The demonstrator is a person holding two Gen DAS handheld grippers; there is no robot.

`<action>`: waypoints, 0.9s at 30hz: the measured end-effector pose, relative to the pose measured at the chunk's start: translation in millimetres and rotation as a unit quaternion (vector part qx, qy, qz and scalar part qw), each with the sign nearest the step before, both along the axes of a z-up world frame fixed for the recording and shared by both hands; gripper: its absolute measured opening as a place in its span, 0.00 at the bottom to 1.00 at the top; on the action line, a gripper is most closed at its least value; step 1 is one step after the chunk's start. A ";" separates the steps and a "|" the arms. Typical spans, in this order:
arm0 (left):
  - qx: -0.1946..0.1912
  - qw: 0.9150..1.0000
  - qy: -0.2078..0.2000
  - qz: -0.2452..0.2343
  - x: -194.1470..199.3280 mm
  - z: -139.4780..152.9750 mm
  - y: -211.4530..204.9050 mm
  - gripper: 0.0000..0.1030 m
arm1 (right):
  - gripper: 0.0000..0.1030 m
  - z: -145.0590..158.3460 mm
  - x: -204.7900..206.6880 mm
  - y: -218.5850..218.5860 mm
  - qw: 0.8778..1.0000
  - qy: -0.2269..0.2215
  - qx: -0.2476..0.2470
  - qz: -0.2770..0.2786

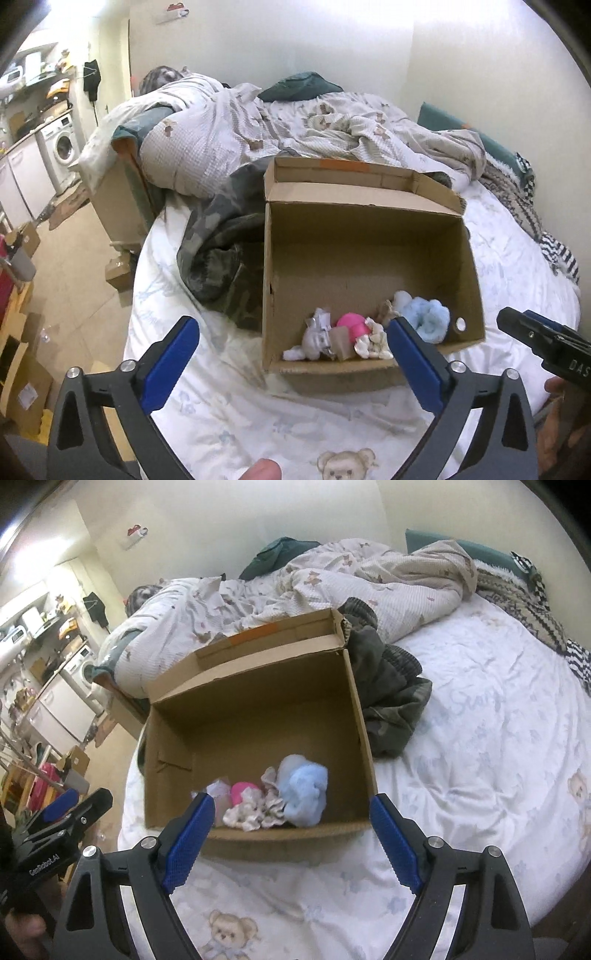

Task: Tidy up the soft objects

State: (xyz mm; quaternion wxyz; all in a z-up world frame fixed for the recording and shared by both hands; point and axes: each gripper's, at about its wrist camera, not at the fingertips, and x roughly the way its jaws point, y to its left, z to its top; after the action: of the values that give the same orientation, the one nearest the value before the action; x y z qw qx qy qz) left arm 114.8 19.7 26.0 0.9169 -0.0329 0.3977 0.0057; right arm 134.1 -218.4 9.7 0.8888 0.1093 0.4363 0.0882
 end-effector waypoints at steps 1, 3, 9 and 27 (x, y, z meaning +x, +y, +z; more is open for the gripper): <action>-0.001 1.000 -0.002 -0.002 -5.9 1.6 0.7 0.99 | 0.89 1.4 -3.6 0.6 1.000 -0.001 -0.001 0.001; 0.004 1.000 -0.004 -0.004 -13.6 3.8 0.0 0.99 | 0.89 3.7 -12.9 1.0 1.000 -0.004 0.001 0.001; 0.006 1.000 -0.013 -0.009 -40.4 9.6 0.8 0.99 | 0.89 8.7 -36.8 2.7 1.000 -0.021 -0.005 -0.001; 0.010 1.000 -0.029 -0.003 -50.7 1.5 2.3 0.99 | 1.00 0.1 -57.1 12.1 0.997 -0.059 -0.038 -0.025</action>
State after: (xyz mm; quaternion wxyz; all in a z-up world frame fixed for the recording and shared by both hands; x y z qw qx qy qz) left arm 64.1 22.0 27.5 0.9284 -0.0225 0.3709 0.0059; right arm 77.0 -206.3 9.9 0.9185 0.0809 0.3831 0.0556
